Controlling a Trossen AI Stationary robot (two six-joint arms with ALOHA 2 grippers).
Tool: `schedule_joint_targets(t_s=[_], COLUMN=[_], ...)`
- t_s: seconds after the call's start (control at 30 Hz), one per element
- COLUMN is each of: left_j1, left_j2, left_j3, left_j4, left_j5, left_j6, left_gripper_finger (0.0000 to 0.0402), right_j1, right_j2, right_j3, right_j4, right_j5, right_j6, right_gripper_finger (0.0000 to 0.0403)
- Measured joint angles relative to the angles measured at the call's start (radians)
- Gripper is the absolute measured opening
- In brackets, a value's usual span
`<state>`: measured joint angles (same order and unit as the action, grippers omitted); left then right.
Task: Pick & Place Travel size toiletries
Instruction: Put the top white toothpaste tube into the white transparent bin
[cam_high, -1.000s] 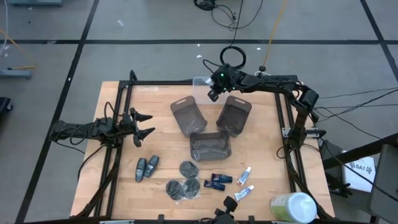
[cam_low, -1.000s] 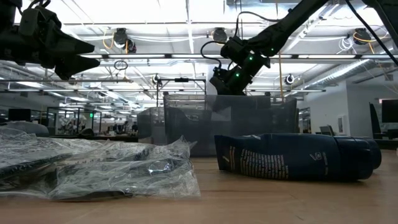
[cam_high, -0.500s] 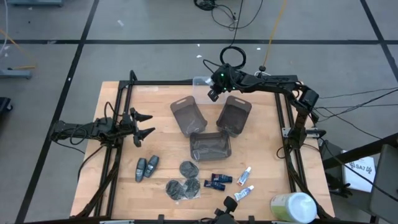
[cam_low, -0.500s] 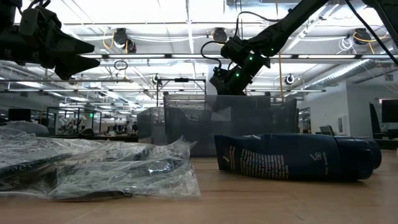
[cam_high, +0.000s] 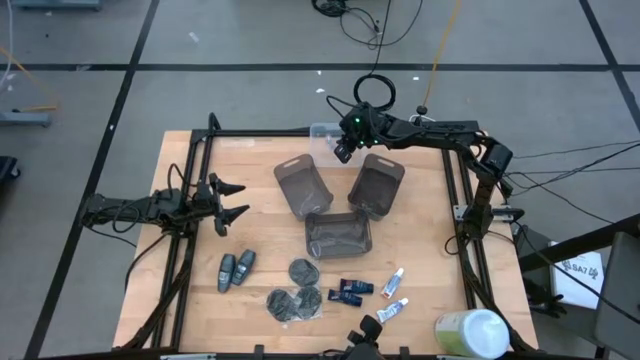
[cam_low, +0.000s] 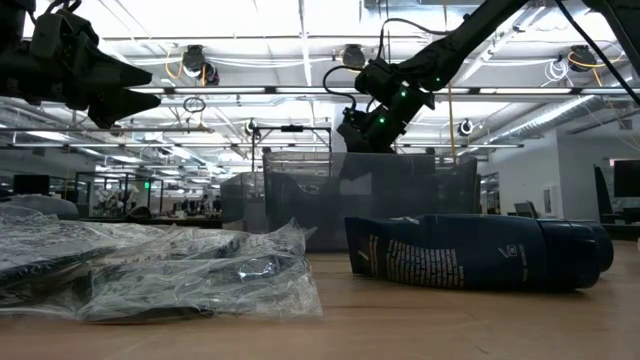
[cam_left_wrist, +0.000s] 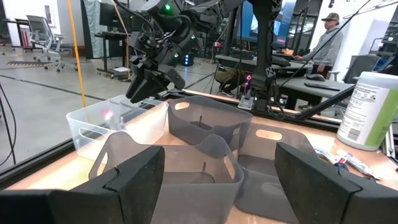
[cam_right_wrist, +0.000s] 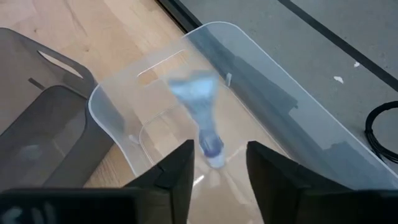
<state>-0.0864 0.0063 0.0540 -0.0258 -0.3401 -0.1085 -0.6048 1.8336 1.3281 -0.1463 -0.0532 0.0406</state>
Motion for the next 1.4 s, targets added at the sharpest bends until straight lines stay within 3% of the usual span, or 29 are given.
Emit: schedule_joint_targets(t_s=[0.33, 0.67, 0.93, 1.13, 1.27, 1.4], left_j1=[0.000, 0.000, 0.000, 0.000, 0.000, 0.000], left_j2=[0.000, 0.000, 0.000, 0.000, 0.000, 0.000], left_j3=[0.000, 0.000, 0.000, 0.000, 0.000, 0.000], left_j4=[0.000, 0.000, 0.000, 0.000, 0.000, 0.000], left_j5=[0.000, 0.000, 0.000, 0.000, 0.000, 0.000], left_j6=[0.000, 0.000, 0.000, 0.000, 0.000, 0.000], left_gripper_finger=[0.0296, 0.0296, 0.0296, 0.0296, 0.0296, 0.0296], right_j1=[0.000, 0.087, 0.324, 0.558, 0.715, 0.835], right_j2=[-0.018, -0.276, -0.491, -0.610, -0.665, -0.710], right_j3=[-0.001, -0.002, -0.001, -0.001, -0.040, -0.148], right_j4=[-0.036, -0.380, -0.656, -0.826, -0.798, -0.650], right_j5=[-0.001, -0.003, -0.003, -0.002, -0.003, -0.002], right_j6=[-0.068, -0.106, 0.011, 0.209, 0.314, 0.406], right_gripper_finger=[0.0153, 0.0149, 0.0147, 0.0144, 0.0144, 0.0144])
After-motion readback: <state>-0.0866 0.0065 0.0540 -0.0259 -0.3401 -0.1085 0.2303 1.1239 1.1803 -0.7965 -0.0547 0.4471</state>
